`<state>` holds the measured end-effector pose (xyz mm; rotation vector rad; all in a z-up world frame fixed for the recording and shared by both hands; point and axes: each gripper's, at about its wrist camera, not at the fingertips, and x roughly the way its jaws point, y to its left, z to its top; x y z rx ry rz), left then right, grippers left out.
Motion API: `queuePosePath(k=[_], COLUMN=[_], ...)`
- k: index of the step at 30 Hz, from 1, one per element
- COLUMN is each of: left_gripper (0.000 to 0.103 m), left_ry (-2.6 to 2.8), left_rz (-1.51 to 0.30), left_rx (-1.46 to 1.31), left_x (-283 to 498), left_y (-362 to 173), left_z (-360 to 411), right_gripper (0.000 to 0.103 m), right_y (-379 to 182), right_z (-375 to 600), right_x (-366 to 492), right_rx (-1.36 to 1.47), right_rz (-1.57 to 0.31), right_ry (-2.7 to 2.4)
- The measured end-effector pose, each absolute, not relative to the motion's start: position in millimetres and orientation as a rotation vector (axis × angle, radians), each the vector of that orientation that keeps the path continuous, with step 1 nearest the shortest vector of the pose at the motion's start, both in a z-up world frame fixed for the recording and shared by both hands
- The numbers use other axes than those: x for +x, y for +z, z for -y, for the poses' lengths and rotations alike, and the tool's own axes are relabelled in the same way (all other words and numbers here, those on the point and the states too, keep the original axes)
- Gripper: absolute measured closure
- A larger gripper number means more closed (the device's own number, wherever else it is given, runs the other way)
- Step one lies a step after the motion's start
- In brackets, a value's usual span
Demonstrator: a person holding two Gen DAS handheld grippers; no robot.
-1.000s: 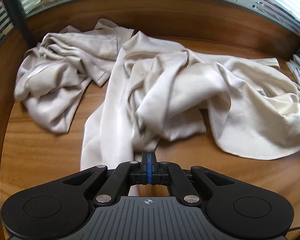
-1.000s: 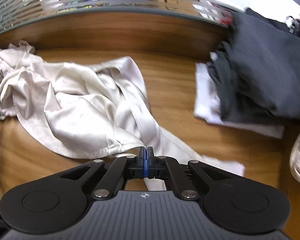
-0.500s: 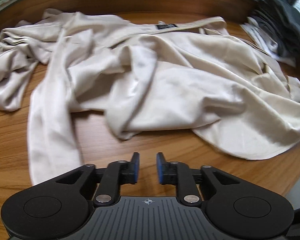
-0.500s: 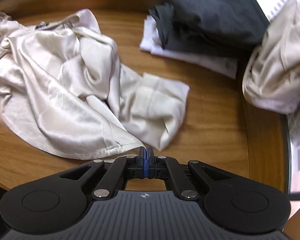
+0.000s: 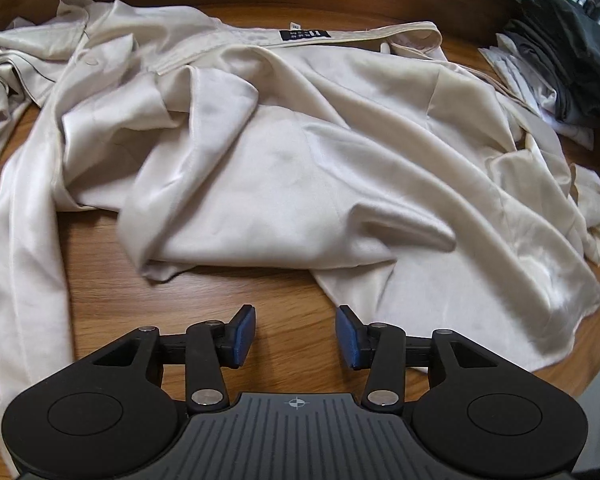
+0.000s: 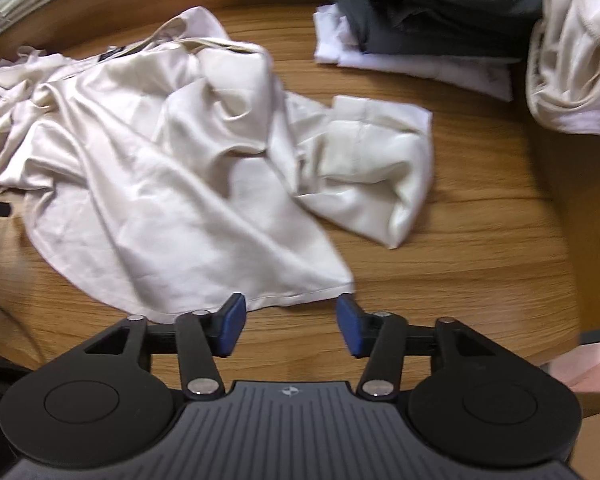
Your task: Fold clothes
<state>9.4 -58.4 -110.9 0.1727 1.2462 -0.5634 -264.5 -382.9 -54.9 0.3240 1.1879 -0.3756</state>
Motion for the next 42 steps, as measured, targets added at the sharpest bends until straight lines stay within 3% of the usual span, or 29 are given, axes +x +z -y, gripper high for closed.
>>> queuePosePath(k=[7,10,13,14,42], left_gripper=[0.056,0.070,0.096,0.097,0.099], left_ry=[-0.526,-0.503,-0.471,-0.455,0.025], left_rz=[-1.226,-1.216,-1.213,-1.215,-1.403], left_rx=[0.201,0.221,0.227,0.223,-0.021], left_x=[16.8,18.8,18.1,16.8,-155.7], left_y=[-118.5,-121.7,-123.2,-122.9,-86.1], left_z=[82.6,91.0,93.6,92.0,-11.8], right_gripper=[0.035,0.034,0.033,0.030,0.029], right_y=[-66.9,-69.4,-71.2,-71.8,-110.9], right_z=[372.8,374.9,378.1,379.3,347.1], right_x=[-250.8,-246.3,-242.9,-241.9,-132.1], right_rx=[0.333,0.344,0.334,0.329,0.002], right_rz=[-1.174,-1.164,-1.164,-1.166,-1.272], right_ry=[-0.338,-0.330,-0.322,-0.319,0.276])
